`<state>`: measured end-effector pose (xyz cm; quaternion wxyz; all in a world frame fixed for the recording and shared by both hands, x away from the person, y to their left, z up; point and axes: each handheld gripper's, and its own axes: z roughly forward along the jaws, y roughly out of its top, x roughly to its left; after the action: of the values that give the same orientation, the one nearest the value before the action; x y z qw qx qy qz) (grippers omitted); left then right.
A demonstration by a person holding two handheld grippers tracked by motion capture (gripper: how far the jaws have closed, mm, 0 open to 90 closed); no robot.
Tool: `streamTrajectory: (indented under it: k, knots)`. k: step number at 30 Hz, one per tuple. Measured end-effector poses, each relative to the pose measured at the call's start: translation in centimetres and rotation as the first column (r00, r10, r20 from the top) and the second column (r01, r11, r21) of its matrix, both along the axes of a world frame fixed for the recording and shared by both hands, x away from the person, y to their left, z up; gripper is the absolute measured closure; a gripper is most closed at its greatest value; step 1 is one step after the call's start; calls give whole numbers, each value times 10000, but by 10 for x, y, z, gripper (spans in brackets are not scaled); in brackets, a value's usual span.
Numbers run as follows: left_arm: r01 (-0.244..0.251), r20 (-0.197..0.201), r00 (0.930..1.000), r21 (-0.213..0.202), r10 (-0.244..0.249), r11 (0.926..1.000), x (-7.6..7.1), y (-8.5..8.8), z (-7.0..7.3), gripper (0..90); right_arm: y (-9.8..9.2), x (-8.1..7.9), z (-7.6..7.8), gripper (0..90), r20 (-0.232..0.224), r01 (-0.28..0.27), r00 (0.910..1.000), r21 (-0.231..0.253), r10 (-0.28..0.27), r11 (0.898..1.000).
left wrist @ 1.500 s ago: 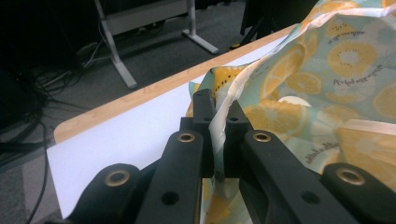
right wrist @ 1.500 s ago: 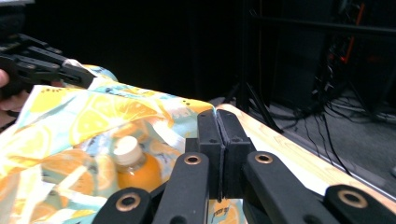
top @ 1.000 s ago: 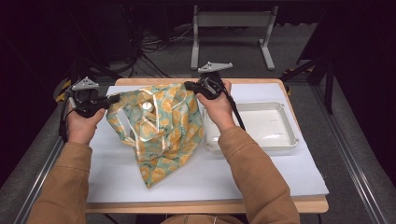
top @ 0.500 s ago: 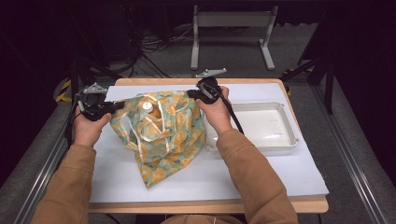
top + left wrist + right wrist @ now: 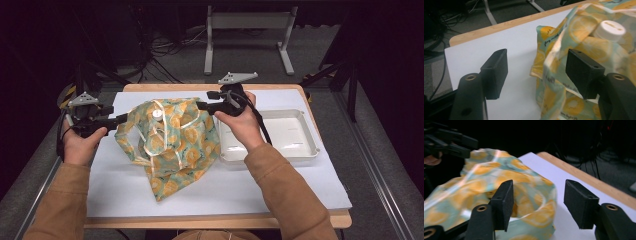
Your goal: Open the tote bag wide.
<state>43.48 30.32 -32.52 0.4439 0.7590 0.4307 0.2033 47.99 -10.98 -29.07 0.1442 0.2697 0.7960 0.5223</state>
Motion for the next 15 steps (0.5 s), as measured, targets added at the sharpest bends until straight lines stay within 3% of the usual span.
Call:
streamTrajectory:
  k: [2,5,9,13,15]
  knots:
    - [28,87,10000,-46,-28,10000,-7,-1,0,341,4,-17,6,389,270,-532,9982,-8,532,9986]
    - [53,211,9998,-41,-52,10000,-18,-3,0,342,14,-34,8,335,72,-1357,9907,-126,1358,9907]
    - [63,291,9996,-154,-58,9999,-31,-6,0,345,35,-60,3,276,-102,-2300,9732,-480,2298,9720]
    - [193,343,9992,-250,-185,9995,-39,-8,0,346,51,-73,-8,258,-603,-2636,9635,-426,2609,9637]
    - [215,460,9987,-54,-212,9998,-44,-11,-1,347,55,-75,-12,242,-679,-2666,9624,-502,2630,9625]
